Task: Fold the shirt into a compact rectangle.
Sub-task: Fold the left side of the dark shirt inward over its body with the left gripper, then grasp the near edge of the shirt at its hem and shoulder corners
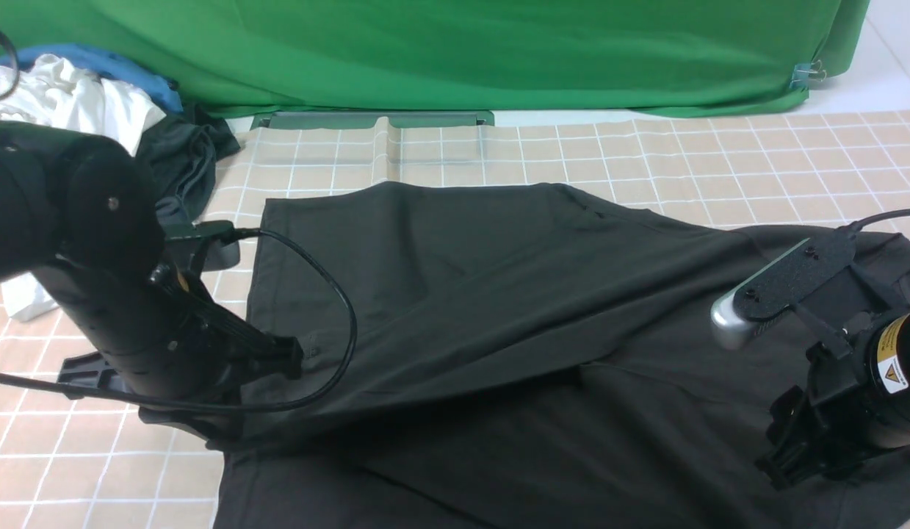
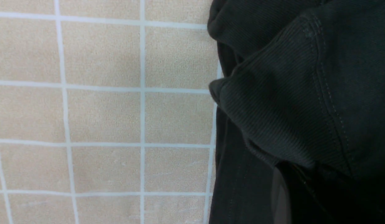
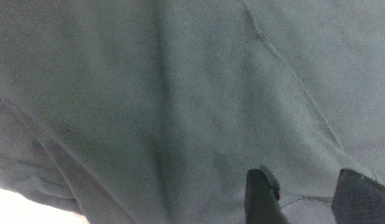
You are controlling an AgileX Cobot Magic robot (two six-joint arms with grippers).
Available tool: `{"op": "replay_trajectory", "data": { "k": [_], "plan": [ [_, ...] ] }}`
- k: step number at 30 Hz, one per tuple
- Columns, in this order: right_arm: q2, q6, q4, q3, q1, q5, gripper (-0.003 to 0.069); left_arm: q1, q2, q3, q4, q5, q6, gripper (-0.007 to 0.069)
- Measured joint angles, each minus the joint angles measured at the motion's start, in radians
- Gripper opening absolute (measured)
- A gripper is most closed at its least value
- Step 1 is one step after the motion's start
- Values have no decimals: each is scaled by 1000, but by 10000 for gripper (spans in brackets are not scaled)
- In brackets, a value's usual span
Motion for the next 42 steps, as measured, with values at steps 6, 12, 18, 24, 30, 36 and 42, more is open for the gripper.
{"op": "replay_trajectory", "data": {
  "k": [6, 12, 18, 24, 30, 36, 42],
  "plan": [
    [0, 2, 0, 0, 0, -29, 360, 0, -1, 0, -32, 13, 43, 66],
    [0, 8, 2, -52, -10, -29, 360, 0, -1, -10, 56, 35, 68, 298],
    [13, 6, 2, -202, -173, -12, 360, 23, 1, -164, 191, -52, -27, 494],
    [109, -42, 23, -383, -380, 97, 360, 147, 114, -370, 171, -127, -48, 506],
    [194, -91, 111, -448, -480, 132, 360, 193, 356, -549, 95, -220, 80, 506],
    [236, -111, 129, -449, -481, 135, 360, 196, 615, -745, 102, -234, 97, 506],
    [238, -120, 129, -449, -481, 125, 360, 198, 768, -862, 103, -253, 97, 506]
  ]
}}
